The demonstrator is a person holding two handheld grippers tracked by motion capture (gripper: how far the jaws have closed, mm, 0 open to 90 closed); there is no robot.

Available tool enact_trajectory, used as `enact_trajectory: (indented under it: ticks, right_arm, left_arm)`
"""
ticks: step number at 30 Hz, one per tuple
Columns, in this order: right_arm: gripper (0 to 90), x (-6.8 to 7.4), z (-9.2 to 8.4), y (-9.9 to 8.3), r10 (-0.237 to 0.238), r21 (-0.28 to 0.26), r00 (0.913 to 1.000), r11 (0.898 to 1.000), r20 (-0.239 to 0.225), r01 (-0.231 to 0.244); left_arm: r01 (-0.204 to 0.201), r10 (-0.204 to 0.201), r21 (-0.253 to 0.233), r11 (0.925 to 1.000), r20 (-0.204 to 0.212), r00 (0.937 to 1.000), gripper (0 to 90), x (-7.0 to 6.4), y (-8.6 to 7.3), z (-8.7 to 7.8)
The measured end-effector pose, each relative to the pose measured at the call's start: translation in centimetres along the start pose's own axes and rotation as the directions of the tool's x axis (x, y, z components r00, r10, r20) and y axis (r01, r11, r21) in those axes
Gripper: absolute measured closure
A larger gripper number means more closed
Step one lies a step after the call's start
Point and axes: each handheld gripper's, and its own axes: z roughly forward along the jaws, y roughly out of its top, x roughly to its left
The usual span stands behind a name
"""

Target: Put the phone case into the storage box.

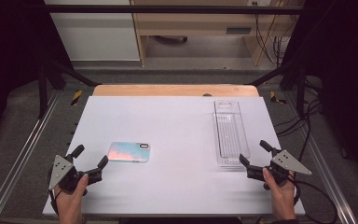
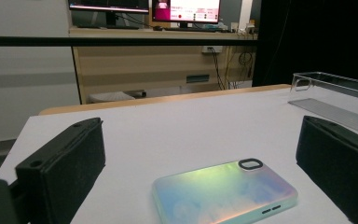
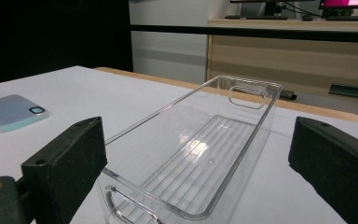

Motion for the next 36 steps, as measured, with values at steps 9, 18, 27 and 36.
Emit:
enact_trajectory:
  ticks: [9,18,27,36]
  right_arm:
    - [3.9,-0.1,-0.1,-0.1,0.001,0.006,0.9999,1.0,0.012,-0.001]
    - [3.5,-0.2,-0.4,-0.1,0.006,0.013,0.9995,1.0,0.03,-0.006]
    - [3.5,0.0,-0.5,-0.1,-0.013,0.017,0.9992,1.0,0.037,0.013]
    - [3.3,0.0,-0.5,-0.1,-0.017,0.015,0.9988,1.0,0.045,0.017]
  left_arm:
    - [-0.008,0.007,0.028,0.9996,0.021,0.9997,1.0,-0.4,0.1,0.2]
    - [-0.08,0.072,0.112,0.9905,0.078,0.9944,1.1,-1.9,0.7,1.9]
    - [-0.166,0.137,0.196,0.9663,0.156,0.9783,1.8,-3.0,2.3,5.7]
    - [-0.214,0.166,0.296,0.931,0.18,0.9696,3.2,-3.1,2.7,9.2]
